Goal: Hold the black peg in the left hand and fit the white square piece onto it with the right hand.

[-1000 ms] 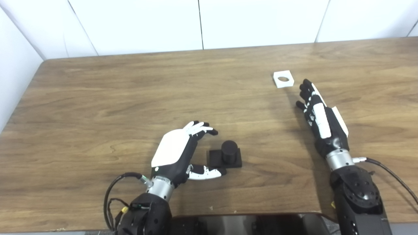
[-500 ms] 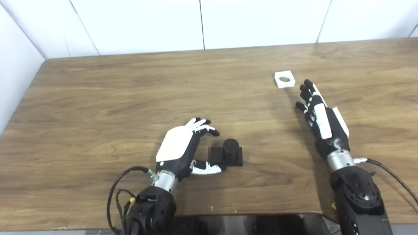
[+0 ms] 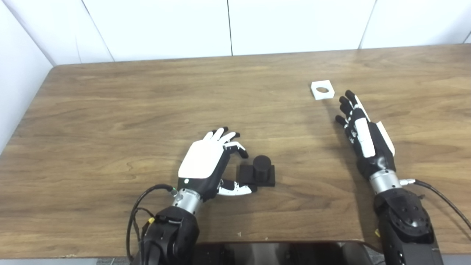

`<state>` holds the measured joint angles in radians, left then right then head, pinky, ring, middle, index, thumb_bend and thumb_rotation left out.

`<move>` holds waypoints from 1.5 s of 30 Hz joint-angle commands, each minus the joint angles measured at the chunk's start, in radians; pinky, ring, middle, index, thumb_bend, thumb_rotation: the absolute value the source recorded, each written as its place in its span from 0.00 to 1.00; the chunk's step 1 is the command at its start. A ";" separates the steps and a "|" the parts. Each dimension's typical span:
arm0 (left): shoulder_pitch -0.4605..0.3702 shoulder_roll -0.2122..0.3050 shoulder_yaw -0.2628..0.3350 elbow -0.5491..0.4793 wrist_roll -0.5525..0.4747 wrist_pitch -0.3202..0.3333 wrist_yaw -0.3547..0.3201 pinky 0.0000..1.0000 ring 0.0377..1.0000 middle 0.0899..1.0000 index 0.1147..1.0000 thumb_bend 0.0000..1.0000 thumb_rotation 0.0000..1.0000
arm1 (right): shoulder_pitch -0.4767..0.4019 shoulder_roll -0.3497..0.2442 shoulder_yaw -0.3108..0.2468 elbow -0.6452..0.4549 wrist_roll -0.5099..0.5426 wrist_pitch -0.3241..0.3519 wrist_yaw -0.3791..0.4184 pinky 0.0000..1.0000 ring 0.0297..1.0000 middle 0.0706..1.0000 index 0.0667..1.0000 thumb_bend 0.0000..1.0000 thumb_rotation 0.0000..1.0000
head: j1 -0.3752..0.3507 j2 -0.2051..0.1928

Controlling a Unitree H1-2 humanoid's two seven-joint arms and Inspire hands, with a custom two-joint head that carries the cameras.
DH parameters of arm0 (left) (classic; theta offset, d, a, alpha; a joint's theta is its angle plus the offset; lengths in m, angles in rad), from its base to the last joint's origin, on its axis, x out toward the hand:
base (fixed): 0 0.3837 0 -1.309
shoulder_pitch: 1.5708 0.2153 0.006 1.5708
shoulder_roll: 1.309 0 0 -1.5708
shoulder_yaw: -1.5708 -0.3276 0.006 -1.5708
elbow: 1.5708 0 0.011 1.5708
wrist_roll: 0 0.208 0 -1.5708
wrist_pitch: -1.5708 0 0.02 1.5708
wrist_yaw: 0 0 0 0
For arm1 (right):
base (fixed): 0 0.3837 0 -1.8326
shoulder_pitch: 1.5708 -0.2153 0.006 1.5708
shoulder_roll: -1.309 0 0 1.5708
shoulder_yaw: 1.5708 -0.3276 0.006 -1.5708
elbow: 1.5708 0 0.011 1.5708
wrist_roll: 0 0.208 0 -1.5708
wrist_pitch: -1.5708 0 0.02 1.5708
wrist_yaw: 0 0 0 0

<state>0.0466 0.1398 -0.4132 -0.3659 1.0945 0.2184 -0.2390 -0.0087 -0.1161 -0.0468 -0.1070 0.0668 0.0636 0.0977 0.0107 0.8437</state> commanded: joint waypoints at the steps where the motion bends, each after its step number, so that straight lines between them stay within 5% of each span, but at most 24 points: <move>1: -0.004 0.015 -0.005 0.010 0.055 0.004 -0.021 1.00 0.98 0.89 0.56 0.82 0.31 | 0.038 0.017 0.003 0.029 0.022 -0.012 0.004 0.95 0.99 0.97 1.00 0.71 0.93 | 0.001 0.001; 24: 0.008 0.005 0.003 0.007 0.031 -0.002 -0.038 1.00 0.97 0.86 0.47 0.78 0.22 | 0.040 0.018 0.002 0.009 0.024 -0.001 -0.002 0.93 0.98 0.96 1.00 0.70 0.92 | 0.004 0.015; 27: 0.012 0.004 0.003 0.007 0.015 -0.008 -0.027 1.00 0.97 0.85 0.42 0.54 0.09 | 0.039 0.016 0.002 0.005 0.022 0.003 -0.002 0.93 0.98 0.96 1.00 0.71 0.93 | 0.004 0.017; 45: 0.017 -0.017 0.000 -0.010 0.028 0.022 -0.090 1.00 0.99 0.85 0.42 0.52 0.07 | 0.032 -0.004 0.009 -0.031 0.015 0.008 0.007 0.89 0.97 0.95 1.00 0.70 0.95 | 0.002 0.025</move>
<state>0.0505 0.1055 -0.4119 -0.3933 1.0836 0.2176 -0.2836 0.0063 -0.1208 -0.0428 -0.1350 0.0754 0.0713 0.0979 0.0123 0.8682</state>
